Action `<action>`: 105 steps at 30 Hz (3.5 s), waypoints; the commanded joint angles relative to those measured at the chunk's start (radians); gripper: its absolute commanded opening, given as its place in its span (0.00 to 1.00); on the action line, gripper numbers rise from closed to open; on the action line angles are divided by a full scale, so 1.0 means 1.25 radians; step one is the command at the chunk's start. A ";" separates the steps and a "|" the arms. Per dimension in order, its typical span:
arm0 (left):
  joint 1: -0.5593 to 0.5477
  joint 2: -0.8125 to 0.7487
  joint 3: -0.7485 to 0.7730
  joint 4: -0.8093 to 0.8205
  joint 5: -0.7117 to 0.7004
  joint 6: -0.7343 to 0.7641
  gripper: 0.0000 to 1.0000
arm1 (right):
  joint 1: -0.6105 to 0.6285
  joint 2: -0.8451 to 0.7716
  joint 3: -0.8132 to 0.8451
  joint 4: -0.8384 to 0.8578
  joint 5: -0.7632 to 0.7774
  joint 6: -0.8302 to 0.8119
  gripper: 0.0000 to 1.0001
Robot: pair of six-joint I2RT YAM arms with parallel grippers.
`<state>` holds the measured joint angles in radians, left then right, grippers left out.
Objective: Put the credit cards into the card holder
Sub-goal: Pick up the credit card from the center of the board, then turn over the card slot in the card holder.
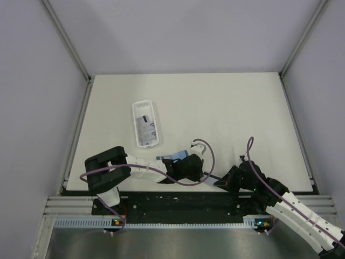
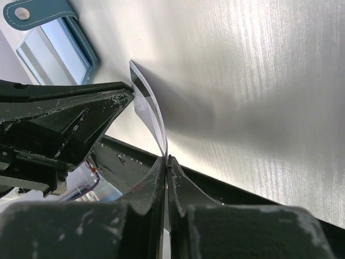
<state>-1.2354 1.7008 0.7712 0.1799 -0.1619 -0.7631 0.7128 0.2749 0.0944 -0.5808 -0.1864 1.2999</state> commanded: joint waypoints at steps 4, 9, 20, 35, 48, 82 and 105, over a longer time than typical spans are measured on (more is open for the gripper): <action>-0.018 -0.061 -0.003 -0.120 0.028 -0.017 0.00 | -0.001 -0.009 0.035 -0.117 0.121 -0.030 0.00; 0.004 -0.221 0.042 -0.231 -0.057 -0.001 0.25 | -0.001 0.008 0.143 -0.178 0.225 -0.075 0.00; 0.111 -0.592 0.005 -0.215 -0.060 -0.008 0.69 | 0.000 0.070 0.258 0.245 0.273 -0.185 0.00; 0.118 -0.735 0.015 -0.037 0.012 -0.023 0.72 | 0.007 0.260 0.174 1.106 0.082 -0.072 0.00; 0.117 -0.664 0.026 0.083 0.050 0.002 0.68 | 0.079 0.283 0.220 1.093 0.024 -0.078 0.00; 0.154 -0.644 0.153 -0.132 0.477 0.154 0.00 | 0.110 0.277 0.667 0.218 -0.043 -0.637 0.57; 0.155 -0.606 0.197 -0.165 0.533 0.209 0.00 | 0.108 0.302 0.639 0.261 -0.283 -0.636 0.14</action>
<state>-1.0386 0.9424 0.9783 -0.0624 0.4824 -0.5201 0.8360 0.6437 0.8913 -0.2710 -0.5026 0.5179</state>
